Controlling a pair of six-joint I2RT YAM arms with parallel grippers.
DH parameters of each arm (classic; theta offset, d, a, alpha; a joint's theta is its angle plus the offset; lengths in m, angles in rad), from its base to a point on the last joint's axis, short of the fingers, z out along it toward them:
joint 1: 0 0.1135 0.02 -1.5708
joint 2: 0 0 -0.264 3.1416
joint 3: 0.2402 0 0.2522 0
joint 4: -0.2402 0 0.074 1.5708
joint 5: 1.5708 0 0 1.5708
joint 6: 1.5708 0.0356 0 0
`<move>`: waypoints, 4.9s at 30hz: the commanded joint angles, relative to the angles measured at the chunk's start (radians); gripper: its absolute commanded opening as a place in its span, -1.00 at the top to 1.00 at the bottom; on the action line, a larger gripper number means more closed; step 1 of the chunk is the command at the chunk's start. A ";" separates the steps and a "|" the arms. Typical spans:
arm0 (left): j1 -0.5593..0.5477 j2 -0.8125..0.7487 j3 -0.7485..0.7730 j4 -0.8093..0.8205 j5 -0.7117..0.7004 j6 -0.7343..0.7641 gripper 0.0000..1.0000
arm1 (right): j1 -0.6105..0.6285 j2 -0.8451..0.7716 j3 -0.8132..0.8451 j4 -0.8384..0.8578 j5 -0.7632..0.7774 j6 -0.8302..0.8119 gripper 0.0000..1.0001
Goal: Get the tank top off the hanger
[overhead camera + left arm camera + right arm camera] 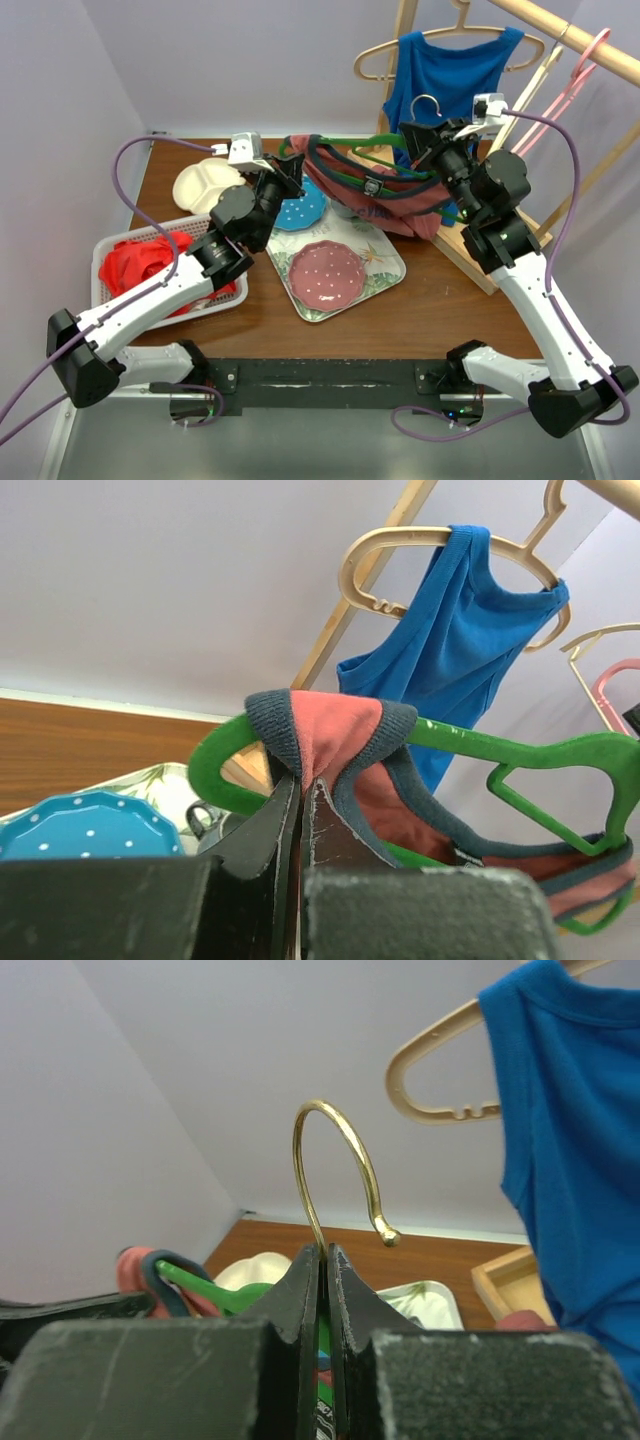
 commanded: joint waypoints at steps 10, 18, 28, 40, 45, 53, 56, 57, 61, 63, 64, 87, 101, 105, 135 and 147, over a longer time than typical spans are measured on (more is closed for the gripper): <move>0.111 -0.088 0.204 -0.353 -0.072 0.005 1.00 | -0.021 -0.058 0.102 -0.036 0.214 -0.188 1.00; 0.145 -0.002 0.326 -0.446 0.038 0.002 1.00 | -0.021 -0.132 0.049 -0.077 0.161 -0.251 1.00; 0.249 0.043 0.359 -0.568 0.198 -0.072 1.00 | -0.021 -0.143 0.121 -0.122 0.124 -0.250 1.00; 0.289 0.019 0.321 -0.511 0.420 -0.076 1.00 | -0.019 -0.156 0.125 -0.105 0.115 -0.233 1.00; 0.289 -0.087 0.110 -0.276 0.549 -0.099 1.00 | -0.021 -0.113 0.181 -0.082 0.108 -0.161 1.00; 0.291 -0.120 -0.087 -0.099 0.682 -0.099 1.00 | -0.021 -0.080 0.253 -0.097 0.078 -0.145 1.00; 0.291 -0.115 -0.122 -0.027 0.713 -0.087 0.94 | -0.019 -0.070 0.270 -0.097 0.073 -0.136 1.00; 0.289 -0.115 -0.128 0.002 0.730 -0.081 0.91 | -0.021 -0.060 0.274 -0.096 0.066 -0.132 1.00; 0.289 -0.103 -0.171 0.109 0.781 -0.061 0.58 | -0.019 -0.035 0.297 -0.090 0.004 -0.092 1.00; 0.288 -0.086 -0.197 0.189 0.820 -0.058 0.51 | -0.019 -0.026 0.303 -0.085 0.001 -0.086 1.00; 0.289 -0.075 -0.207 0.218 0.833 -0.059 0.33 | -0.019 -0.023 0.309 -0.085 0.003 -0.086 1.00; 0.001 0.319 -0.129 0.814 0.934 0.172 -1.00 | -0.019 -0.017 0.346 -0.057 -0.119 0.043 1.00; -0.053 0.489 0.026 0.869 0.943 0.194 -1.00 | -0.019 -0.044 0.287 -0.019 -0.203 0.114 1.00; -0.059 0.541 0.097 0.828 0.928 0.212 -1.00 | -0.019 -0.058 0.264 -0.010 -0.208 0.123 1.00; -0.153 0.830 0.266 0.943 0.979 0.126 1.00 | -0.019 -0.032 0.175 0.366 -0.218 0.516 1.00; -0.159 0.726 0.056 1.012 0.923 0.174 1.00 | -0.018 -0.021 0.184 0.413 -0.229 0.531 1.00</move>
